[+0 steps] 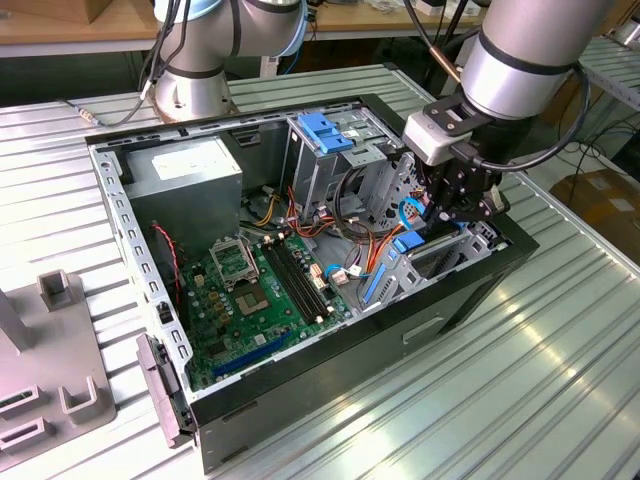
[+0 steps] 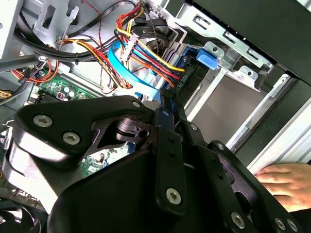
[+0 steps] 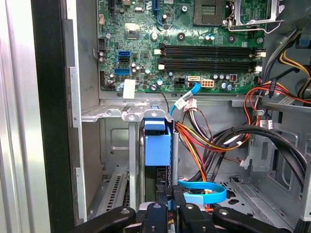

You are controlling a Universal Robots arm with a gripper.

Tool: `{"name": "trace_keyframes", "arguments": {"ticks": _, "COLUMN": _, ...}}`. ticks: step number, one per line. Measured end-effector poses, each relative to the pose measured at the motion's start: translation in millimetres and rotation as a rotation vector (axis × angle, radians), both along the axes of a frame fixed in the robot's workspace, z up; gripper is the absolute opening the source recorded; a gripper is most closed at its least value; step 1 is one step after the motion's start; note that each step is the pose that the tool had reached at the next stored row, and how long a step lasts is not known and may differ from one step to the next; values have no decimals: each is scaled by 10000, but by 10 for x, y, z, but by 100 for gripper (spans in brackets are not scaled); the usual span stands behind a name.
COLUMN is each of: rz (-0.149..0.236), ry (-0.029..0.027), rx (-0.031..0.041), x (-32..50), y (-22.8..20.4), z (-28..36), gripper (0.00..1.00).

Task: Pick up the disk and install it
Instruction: 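Insert the second disk wire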

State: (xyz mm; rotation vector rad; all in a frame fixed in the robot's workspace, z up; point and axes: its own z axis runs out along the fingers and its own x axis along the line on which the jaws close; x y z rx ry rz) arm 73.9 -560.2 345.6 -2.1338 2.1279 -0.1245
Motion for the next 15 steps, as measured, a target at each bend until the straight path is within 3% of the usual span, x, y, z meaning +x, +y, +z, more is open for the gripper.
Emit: {"name": "trace_keyframes", "arguments": {"ticks": 15, "rz": 0, "ry": -1, "rx": 6, "x": 0, "y": -13, "z": -17, "gripper": 16}}
